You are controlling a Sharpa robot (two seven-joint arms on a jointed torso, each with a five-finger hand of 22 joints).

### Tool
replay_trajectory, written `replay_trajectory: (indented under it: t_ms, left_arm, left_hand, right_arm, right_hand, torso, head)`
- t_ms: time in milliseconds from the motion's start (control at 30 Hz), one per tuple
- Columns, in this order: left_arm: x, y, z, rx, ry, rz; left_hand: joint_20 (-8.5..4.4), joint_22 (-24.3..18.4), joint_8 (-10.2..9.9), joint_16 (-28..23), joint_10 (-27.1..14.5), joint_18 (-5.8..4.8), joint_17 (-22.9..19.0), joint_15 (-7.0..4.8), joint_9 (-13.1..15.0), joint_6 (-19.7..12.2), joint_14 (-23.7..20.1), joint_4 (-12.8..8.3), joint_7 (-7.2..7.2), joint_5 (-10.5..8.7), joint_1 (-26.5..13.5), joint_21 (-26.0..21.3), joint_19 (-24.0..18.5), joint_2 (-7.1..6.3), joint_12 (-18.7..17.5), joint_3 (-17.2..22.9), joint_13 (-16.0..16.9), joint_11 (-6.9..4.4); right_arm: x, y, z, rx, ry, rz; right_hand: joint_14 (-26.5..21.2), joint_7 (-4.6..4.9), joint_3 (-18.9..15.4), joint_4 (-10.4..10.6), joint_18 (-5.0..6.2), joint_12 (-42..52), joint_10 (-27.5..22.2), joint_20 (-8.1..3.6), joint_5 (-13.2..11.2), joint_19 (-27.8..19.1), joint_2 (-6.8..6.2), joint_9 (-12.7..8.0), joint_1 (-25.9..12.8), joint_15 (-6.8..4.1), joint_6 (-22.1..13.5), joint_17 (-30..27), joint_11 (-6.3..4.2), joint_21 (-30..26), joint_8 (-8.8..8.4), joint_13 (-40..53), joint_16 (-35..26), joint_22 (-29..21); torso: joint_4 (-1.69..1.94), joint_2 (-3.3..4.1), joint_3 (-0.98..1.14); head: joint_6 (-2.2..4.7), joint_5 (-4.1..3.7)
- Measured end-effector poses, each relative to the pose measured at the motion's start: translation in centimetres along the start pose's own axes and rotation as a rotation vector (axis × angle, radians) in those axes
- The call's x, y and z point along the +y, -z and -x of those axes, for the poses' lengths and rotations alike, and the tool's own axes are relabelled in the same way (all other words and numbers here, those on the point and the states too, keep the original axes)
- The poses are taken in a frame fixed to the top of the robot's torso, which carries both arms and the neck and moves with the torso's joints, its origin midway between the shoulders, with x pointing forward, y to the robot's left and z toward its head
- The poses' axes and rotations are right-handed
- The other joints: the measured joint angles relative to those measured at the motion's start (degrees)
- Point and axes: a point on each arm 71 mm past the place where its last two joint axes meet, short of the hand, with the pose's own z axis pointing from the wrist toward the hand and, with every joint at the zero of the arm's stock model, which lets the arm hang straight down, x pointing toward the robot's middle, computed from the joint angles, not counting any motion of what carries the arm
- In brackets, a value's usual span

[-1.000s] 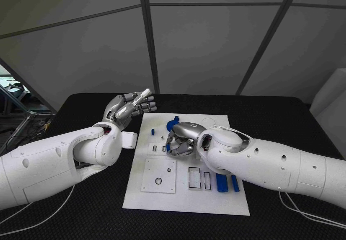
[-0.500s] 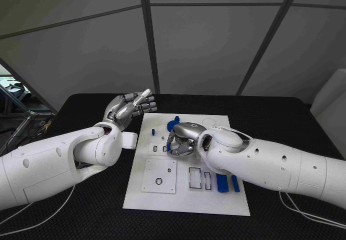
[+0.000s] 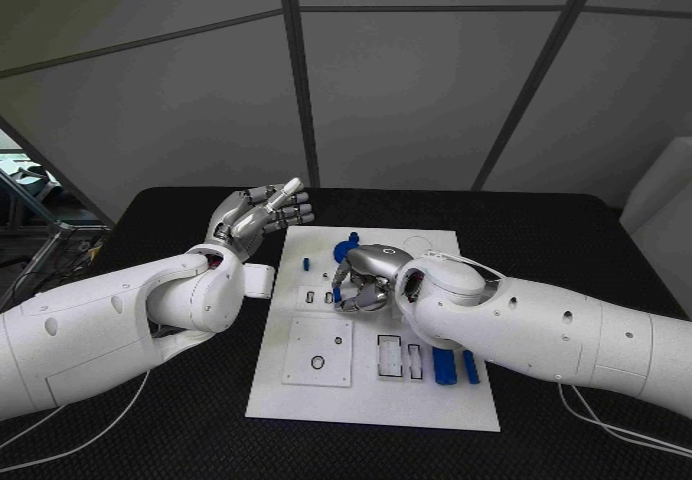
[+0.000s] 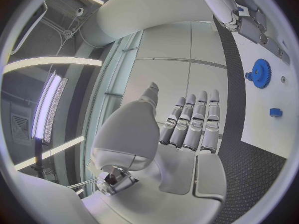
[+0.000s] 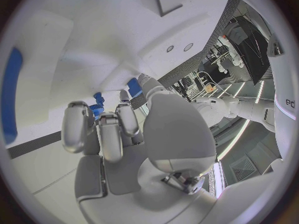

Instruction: Assemble the parts on the task board

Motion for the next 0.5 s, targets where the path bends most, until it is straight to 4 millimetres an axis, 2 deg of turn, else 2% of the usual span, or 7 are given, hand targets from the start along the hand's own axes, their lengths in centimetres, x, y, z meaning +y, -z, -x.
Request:
replay_trajectory:
  t_ms: [200, 300, 500]
  left_arm:
    - [0.00, 0.01, 0.03, -0.001, 0.000, 0.000]
    - [0.00, 0.01, 0.03, -0.001, 0.000, 0.001]
    - [0.01, 0.00, 0.07, -0.001, -0.001, 0.001]
  left_hand:
    - [0.00, 0.0, 0.0, 0.0, 0.0, 0.00, 0.0, 0.00, 0.0, 0.0, 0.0, 0.0, 0.00, 0.00, 0.0, 0.0, 0.0, 0.00, 0.0, 0.0, 0.0, 0.00]
    - [0.00, 0.0, 0.0, 0.0, 0.0, 0.00, 0.0, 0.00, 0.0, 0.0, 0.0, 0.0, 0.00, 0.00, 0.0, 0.0, 0.0, 0.00, 0.0, 0.0, 0.0, 0.00]
    - [0.00, 0.0, 0.0, 0.0, 0.0, 0.00, 0.0, 0.00, 0.0, 0.0, 0.0, 0.0, 0.00, 0.00, 0.0, 0.0, 0.0, 0.00, 0.0, 0.0, 0.0, 0.00]
  right_arm:
    - [0.01, 0.01, -0.01, -0.007, -0.002, 0.000]
    - [-0.02, 0.04, 0.04, -0.015, -0.004, 0.000]
    - [-0.12, 0.38, 0.31, -0.045, -0.011, 0.015]
  right_hand:
    - [0.0, 0.12, -0.5, 0.2, 0.00, 0.0, -0.2, 0.21, -0.2, -0.2, 0.00, 0.0, 0.0, 0.00, -0.5, 0.0, 0.20, 0.0, 0.00, -0.3, 0.0, -0.1]
    - [0.0, 0.38, -1.4, 0.7, 0.00, 0.0, -0.4, 0.21, -0.2, -0.2, -0.54, -0.1, -0.5, 0.40, -1.5, 0.0, 0.41, 0.0, -0.23, -0.3, 0.0, -0.1]
    - [0.0, 0.79, -2.8, 1.8, 0.00, 0.0, -0.4, 0.73, -0.2, -0.1, -0.91, -0.1, -0.9, 0.41, -2.3, 0.0, 0.41, 0.0, -0.22, -0.1, 0.0, 0.5]
  torso:
    - [0.00, -0.02, 0.01]
    - [0.00, -0.03, 0.01]
    - [-0.01, -0.05, 0.03]
  head:
    - [0.00, -0.01]
    - [0.00, 0.03]
    - [0.14, 0.06]
